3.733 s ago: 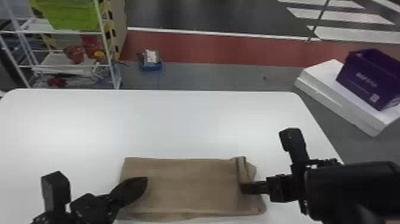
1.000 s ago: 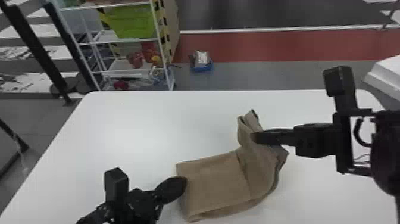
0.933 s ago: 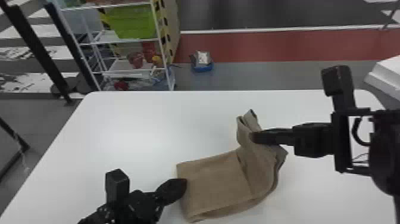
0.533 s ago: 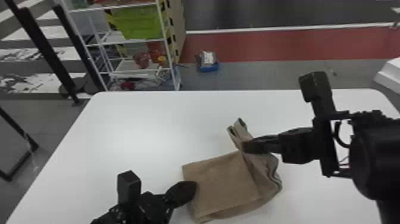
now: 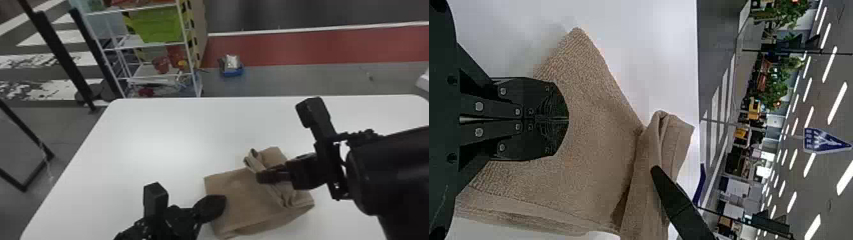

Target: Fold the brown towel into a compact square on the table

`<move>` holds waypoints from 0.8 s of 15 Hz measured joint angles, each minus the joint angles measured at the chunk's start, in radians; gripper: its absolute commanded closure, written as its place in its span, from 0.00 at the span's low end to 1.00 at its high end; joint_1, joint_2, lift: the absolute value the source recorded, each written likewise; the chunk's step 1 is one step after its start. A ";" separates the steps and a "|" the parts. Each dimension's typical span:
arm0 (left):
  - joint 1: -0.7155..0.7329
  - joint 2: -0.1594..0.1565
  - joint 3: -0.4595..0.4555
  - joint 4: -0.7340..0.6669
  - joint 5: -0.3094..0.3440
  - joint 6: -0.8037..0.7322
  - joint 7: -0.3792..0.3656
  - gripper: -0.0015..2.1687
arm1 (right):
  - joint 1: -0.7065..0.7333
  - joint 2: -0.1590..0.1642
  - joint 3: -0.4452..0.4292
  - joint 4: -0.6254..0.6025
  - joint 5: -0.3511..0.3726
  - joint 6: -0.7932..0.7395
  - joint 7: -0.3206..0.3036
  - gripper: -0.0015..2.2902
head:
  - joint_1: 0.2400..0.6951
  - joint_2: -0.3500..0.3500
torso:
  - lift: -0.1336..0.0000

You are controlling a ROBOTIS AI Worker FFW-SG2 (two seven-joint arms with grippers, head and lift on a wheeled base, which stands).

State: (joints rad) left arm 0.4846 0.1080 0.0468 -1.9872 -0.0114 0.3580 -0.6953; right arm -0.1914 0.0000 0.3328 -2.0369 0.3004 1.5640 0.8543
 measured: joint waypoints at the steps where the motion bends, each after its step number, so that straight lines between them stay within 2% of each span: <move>1: -0.003 0.000 -0.009 0.003 -0.004 0.001 0.000 0.89 | -0.009 0.000 0.011 0.019 -0.008 0.000 -0.012 0.37 | 1.00 0.75 | 0.07; 7: -0.015 -0.002 -0.047 0.007 -0.012 0.019 0.003 0.89 | -0.054 0.000 0.085 0.052 -0.082 0.000 -0.089 0.37 | 1.00 0.77 | 0.07; 12: -0.024 -0.002 -0.071 0.019 -0.013 0.019 0.010 0.89 | -0.065 0.000 0.130 0.063 -0.125 0.000 -0.121 0.37 | 1.00 0.78 | 0.07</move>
State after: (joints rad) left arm 0.4610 0.1057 -0.0240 -1.9680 -0.0245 0.3767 -0.6855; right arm -0.2560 0.0000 0.4632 -1.9734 0.1753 1.5640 0.7331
